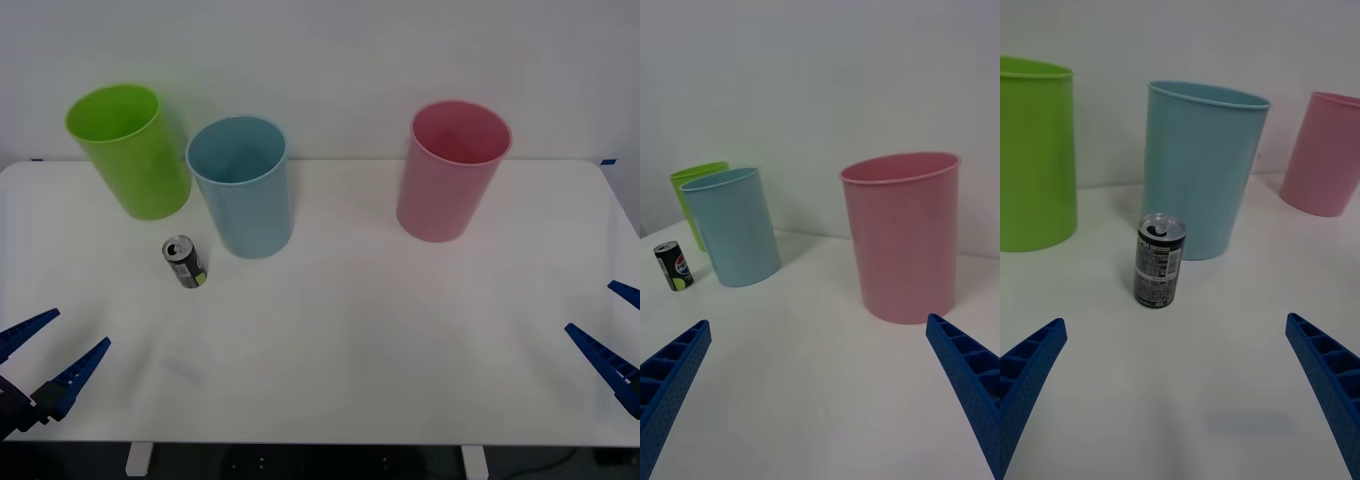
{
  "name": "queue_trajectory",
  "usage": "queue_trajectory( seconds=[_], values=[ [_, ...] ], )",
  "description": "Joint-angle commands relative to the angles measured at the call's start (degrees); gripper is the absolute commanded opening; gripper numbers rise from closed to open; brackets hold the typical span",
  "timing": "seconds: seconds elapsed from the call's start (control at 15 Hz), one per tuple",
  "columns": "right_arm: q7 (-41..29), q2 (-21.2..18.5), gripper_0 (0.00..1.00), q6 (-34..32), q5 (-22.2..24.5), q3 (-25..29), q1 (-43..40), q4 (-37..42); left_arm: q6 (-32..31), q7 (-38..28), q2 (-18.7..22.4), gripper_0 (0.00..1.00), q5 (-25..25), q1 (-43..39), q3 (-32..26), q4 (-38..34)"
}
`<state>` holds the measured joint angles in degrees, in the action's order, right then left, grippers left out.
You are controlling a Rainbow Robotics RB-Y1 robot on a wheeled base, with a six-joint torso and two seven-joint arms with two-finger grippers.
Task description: Grasp the object on the table and drop it into the matching bin: aluminum can to the light blue bin, PET bottle to the pink bin.
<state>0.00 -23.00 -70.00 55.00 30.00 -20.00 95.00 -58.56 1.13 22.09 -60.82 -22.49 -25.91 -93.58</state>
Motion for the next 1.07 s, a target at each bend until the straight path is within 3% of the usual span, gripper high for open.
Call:
queue_trajectory(
  seconds=[0.07,0.6,1.07],
  values=[
    [0.0,0.0,1.0,0.0,0.0,0.0,0.0,0.0,1.3,0.1,-0.1,1.0,0.0,-0.8,0.3,0.1],
    [0.0,0.0,1.0,0.0,0.0,0.0,0.0,0.0,4.0,-0.3,-0.1,1.0,-5.5,3.7,1.5,2.3],
    [0.0,0.0,1.0,0.0,0.0,0.0,0.0,0.0,5.6,0.6,-0.1,1.0,-6.2,13.3,4.9,13.7]
  ],
)
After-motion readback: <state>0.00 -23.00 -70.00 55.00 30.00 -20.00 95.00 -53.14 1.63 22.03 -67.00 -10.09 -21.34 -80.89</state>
